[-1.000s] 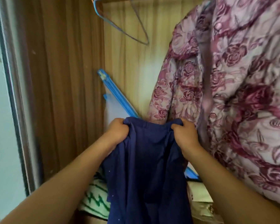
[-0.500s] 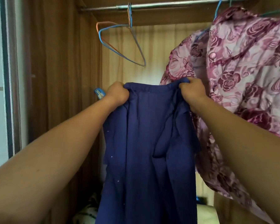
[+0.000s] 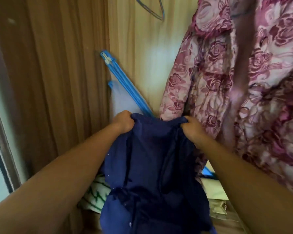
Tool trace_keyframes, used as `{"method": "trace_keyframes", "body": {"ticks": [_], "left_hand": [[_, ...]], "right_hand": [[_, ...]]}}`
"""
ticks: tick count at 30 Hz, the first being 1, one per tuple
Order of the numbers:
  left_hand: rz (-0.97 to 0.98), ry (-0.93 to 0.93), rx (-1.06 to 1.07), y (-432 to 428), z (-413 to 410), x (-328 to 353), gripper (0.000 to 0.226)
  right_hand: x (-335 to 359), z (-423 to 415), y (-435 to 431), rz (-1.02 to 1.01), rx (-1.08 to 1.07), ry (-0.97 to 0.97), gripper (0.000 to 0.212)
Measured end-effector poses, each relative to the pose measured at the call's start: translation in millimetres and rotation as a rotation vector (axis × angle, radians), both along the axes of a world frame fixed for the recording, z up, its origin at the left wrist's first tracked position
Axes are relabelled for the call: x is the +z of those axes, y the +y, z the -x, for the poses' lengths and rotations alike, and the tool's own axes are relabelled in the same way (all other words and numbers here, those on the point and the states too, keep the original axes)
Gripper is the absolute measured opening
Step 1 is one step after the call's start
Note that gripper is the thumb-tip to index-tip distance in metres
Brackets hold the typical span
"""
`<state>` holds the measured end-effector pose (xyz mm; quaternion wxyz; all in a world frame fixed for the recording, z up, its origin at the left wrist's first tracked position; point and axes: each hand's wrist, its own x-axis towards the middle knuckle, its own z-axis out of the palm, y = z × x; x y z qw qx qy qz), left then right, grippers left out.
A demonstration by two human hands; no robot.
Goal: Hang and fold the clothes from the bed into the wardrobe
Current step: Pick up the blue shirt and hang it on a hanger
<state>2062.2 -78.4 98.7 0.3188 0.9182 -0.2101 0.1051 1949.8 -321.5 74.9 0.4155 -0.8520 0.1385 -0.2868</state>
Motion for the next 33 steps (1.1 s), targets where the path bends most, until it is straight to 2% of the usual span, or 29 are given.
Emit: {"method": "trace_keyframes", "body": {"ticks": [5, 10, 12, 14, 15, 17, 18, 20, 21, 22, 26, 30, 33], "left_hand": [[-0.158, 0.210, -0.069, 3.4, -7.0, -90.8, 0.015], [-0.274, 0.262, -0.157, 10.7, -5.9, -140.8, 0.041], [-0.330, 0.235, -0.196, 16.4, -4.2, -144.0, 0.049], [-0.381, 0.228, -0.165, 19.5, -3.3, -136.6, 0.054], [-0.430, 0.218, -0.129, 19.5, -2.6, -127.9, 0.057], [-0.484, 0.216, -0.092, 18.2, -3.4, -105.2, 0.068], [-0.451, 0.224, -0.091, 16.4, -3.5, -90.6, 0.073], [-0.378, 0.203, -0.081, 13.1, -0.7, -56.0, 0.069], [-0.368, 0.169, -0.079, 11.8, 1.8, -36.2, 0.065], [-0.364, 0.131, -0.079, 10.5, 4.8, -15.8, 0.062], [-0.331, -0.045, -0.068, 7.3, 24.9, 67.0, 0.057], [-0.294, -0.218, -0.047, 10.9, 48.2, 143.9, 0.045], [-0.268, -0.304, -0.015, 18.4, 64.7, 191.1, 0.048]], "right_hand": [[-93.8, -8.1, 0.3, -0.065, 0.086, 0.216, 0.020], [-139.7, -12.9, 6.1, -0.035, 0.226, 0.454, 0.015], [-137.7, -15.1, 5.7, -0.030, 0.280, 0.521, 0.041], [-121.2, -13.2, 10.7, 0.101, 0.303, 0.562, 0.079], [-108.8, -12.6, 14.4, 0.203, 0.304, 0.542, 0.088], [-77.5, -10.5, 22.3, 0.279, 0.331, 0.445, 0.088], [-60.3, -11.7, 25.9, 0.291, 0.349, 0.398, 0.080], [-20.5, -17.5, 35.0, 0.372, 0.356, 0.354, 0.037], [1.2, -20.7, 38.1, 0.433, 0.353, 0.316, 0.024], [23.9, -23.0, 41.3, 0.485, 0.338, 0.264, 0.021], [121.0, -14.5, 53.0, 0.552, 0.209, 0.008, 0.048], [203.0, 4.9, 63.0, 0.573, 0.127, -0.285, 0.052], [250.0, 20.9, 80.3, 0.611, 0.114, -0.460, 0.059]]}}
